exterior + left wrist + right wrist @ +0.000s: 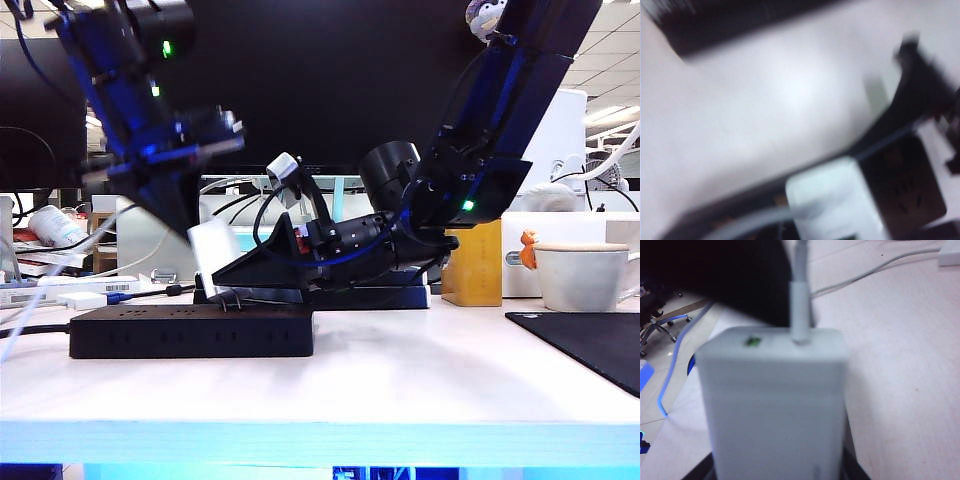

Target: Plug the white charger into the left socket.

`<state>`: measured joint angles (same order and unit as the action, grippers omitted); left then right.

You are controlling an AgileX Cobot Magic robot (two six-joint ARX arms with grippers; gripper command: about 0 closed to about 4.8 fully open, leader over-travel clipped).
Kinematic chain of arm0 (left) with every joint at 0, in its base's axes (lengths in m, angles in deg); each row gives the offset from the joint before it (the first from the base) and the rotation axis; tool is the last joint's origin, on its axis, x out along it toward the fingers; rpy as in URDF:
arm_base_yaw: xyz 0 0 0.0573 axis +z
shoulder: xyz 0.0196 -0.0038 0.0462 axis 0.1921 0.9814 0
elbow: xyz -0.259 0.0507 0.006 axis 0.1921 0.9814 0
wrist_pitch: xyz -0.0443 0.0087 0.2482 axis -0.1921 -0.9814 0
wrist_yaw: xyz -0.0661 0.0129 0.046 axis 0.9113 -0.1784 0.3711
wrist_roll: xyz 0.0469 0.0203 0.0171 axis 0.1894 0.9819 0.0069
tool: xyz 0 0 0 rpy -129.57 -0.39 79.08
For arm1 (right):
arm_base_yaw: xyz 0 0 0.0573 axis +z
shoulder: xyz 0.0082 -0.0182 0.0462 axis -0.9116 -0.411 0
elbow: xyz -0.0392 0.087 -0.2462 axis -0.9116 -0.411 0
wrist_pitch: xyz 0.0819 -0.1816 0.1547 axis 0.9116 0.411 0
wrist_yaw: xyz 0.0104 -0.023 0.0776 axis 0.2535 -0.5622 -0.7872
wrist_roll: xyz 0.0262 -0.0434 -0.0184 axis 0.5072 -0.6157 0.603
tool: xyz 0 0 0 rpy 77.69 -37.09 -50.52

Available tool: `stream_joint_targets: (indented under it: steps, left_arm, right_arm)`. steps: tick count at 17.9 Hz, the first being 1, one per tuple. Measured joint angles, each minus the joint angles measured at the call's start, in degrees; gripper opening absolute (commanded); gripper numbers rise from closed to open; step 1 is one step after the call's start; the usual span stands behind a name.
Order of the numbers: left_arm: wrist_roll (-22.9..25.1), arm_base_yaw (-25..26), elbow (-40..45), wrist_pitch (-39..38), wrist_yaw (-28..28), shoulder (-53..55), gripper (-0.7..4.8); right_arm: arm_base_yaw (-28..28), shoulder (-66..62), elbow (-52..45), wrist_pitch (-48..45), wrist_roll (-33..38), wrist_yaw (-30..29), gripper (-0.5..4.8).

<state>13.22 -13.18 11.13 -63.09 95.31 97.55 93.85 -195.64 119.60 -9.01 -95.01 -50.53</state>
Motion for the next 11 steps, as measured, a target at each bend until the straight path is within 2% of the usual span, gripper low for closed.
stream_joint_targets:
  steps: [4,11]
  left_arm:
    - [-0.22,-0.24,0.13,-0.76,4.04,0.42,0.13]
    - [-0.20,-0.24,0.13,-0.74,4.59,0.42,0.13]
  right_arm:
    - [0.00,0.00,0.00,-0.07,0.02,0.04,2.83]
    - [0.02,-0.02,0.00,-1.73,1.16,0.00,2.82]
